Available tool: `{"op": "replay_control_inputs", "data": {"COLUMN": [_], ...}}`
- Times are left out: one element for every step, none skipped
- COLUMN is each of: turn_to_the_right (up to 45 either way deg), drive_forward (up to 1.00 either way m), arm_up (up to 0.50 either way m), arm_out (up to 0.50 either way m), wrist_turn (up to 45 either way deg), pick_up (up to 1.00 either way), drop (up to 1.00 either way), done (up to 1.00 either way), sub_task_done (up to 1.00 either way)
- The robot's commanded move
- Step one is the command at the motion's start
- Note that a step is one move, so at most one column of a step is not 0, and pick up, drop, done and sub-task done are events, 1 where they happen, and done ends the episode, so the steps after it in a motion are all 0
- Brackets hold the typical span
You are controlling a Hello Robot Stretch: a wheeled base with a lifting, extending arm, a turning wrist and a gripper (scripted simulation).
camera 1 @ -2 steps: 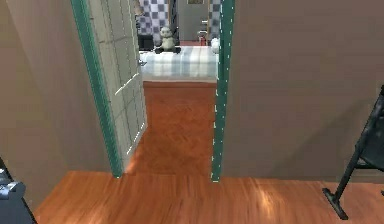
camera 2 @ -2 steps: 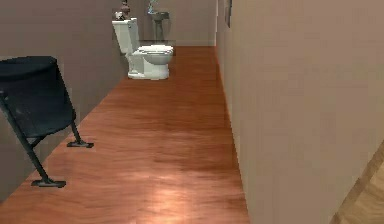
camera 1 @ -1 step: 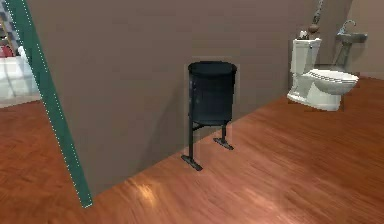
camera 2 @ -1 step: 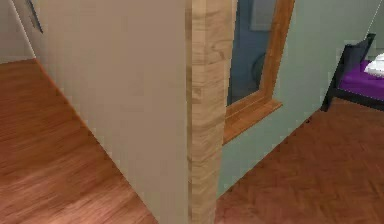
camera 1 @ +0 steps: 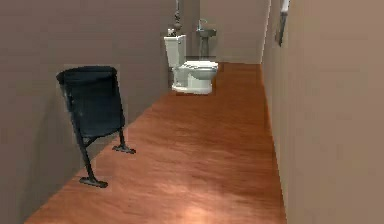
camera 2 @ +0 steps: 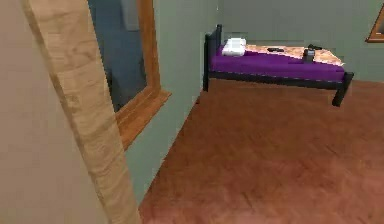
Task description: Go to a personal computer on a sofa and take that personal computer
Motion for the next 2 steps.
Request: {"op": "replay_control_inputs", "data": {"turn_to_the_right": [0.0, 0.0], "drive_forward": [1.00, 1.00], "arm_up": [0.00, 0.00], "arm_out": [0.00, 0.00], "wrist_turn": [0.0, 0.0], "pick_up": [0.00, 0.00], "drop": [0.00, 0.00], "done": [0.00, 0.00], "sub_task_done": [0.00, 0.00]}}
